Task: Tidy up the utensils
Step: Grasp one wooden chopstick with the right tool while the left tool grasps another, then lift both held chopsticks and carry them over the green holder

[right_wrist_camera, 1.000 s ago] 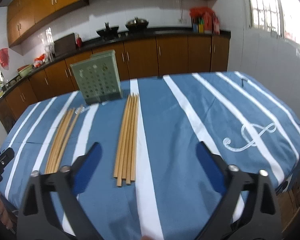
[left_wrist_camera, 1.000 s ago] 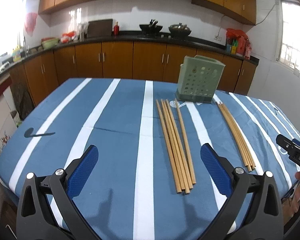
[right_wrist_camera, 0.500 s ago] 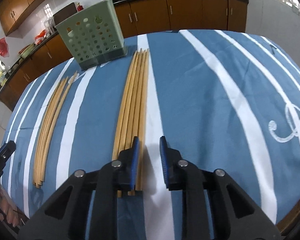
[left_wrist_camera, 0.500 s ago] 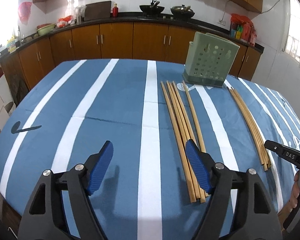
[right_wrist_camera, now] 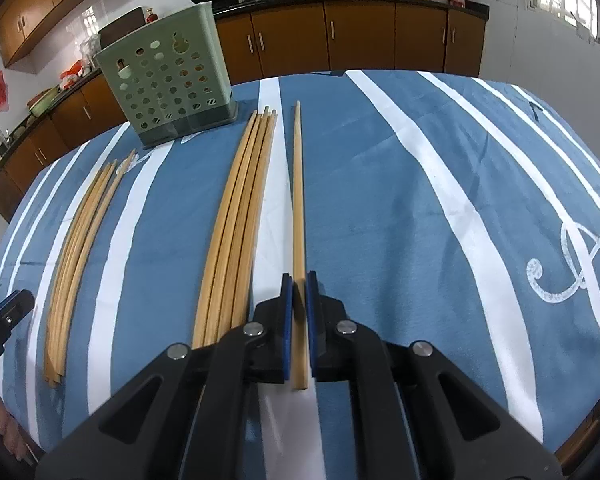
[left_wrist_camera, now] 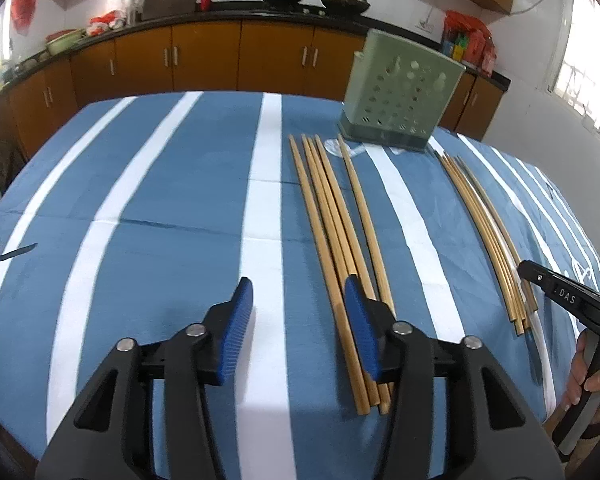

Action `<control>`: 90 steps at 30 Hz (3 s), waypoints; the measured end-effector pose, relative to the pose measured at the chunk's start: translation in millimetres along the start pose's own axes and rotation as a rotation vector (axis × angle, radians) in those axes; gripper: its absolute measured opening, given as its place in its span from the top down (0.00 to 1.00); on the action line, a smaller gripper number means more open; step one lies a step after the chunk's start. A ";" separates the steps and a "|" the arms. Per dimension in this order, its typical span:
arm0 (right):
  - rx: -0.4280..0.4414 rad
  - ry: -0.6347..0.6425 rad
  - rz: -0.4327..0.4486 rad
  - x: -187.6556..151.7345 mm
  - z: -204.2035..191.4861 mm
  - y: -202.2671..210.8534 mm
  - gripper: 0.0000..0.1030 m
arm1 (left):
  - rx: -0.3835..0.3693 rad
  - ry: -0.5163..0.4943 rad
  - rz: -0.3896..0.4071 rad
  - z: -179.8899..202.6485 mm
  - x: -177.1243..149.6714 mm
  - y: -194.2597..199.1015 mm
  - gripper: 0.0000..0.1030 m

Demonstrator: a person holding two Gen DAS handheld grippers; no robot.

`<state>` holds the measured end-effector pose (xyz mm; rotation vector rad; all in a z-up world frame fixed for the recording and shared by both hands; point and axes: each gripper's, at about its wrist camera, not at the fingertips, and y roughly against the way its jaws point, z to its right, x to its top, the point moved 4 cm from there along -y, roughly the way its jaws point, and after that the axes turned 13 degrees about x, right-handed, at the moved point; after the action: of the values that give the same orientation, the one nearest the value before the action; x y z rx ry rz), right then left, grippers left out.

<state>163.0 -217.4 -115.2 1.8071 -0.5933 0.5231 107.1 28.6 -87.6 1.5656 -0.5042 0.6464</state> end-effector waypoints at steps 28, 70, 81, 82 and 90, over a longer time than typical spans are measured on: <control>-0.015 0.053 0.007 18.0 6.7 -12.4 0.92 | 0.120 -0.076 -0.057 -11.8 30.1 -43.7 0.93; -0.003 0.058 0.214 60.5 18.2 41.7 0.93 | 0.080 0.009 0.087 -44.8 71.3 -11.3 0.93; 0.020 0.078 0.389 93.2 7.1 91.1 0.93 | 0.082 0.079 0.246 -59.1 115.4 30.8 0.93; 0.022 0.080 0.406 97.5 6.0 95.1 0.93 | 0.083 0.086 0.259 -60.7 120.8 33.7 0.93; 0.033 0.110 0.498 127.9 -6.4 120.8 0.93 | 0.093 0.122 0.322 -70.2 149.4 48.3 0.93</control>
<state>186.1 -261.2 53.8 1.6446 -0.9695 0.9645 178.6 102.1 50.5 1.5339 -0.6489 1.0173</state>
